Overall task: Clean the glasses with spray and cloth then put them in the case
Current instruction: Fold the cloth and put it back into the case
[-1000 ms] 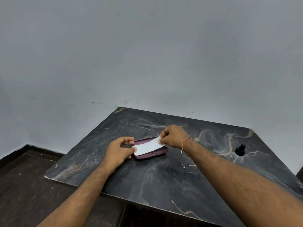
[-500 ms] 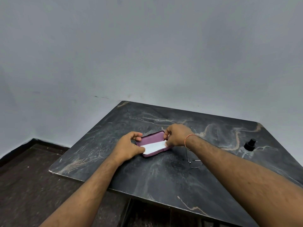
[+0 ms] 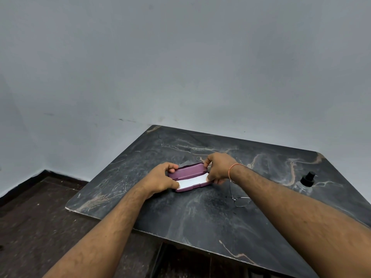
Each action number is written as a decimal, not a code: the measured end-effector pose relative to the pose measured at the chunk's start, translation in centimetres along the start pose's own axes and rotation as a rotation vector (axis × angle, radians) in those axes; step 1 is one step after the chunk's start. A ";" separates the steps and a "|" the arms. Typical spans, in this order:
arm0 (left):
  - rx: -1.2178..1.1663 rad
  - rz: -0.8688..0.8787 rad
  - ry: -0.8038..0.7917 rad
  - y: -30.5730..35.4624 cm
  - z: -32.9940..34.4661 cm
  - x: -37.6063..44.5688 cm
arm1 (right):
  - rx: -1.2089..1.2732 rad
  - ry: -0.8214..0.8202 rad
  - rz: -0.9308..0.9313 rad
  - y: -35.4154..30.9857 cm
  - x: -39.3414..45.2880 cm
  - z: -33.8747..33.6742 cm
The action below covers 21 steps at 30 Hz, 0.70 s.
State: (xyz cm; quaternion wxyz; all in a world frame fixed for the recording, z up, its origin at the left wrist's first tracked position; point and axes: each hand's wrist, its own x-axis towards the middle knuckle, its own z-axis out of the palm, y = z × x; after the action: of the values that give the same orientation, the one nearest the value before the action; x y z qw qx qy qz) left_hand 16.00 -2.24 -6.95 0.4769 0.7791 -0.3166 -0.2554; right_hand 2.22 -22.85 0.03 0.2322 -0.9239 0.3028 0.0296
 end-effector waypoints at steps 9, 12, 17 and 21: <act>-0.007 0.138 0.096 -1.4 0.3 -1.2 | 0.132 0.020 0.065 0.6 0.0 0.5; 0.007 0.172 0.136 -1.5 0.6 -1.4 | 0.187 0.009 0.071 0.7 -0.3 0.4; 0.044 0.276 0.263 -2.1 0.9 -2.2 | 0.263 -0.016 0.063 0.6 -1.4 0.3; 0.047 0.290 0.412 -1.8 1.0 -2.6 | 0.333 -0.020 0.060 0.4 -2.6 0.1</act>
State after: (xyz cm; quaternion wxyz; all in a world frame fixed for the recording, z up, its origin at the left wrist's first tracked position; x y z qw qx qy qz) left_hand 14.04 -0.31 -8.74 0.5449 0.7719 -0.3272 -0.0128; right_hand -0.08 -21.65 0.29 0.3842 -0.8627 0.3287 -0.0046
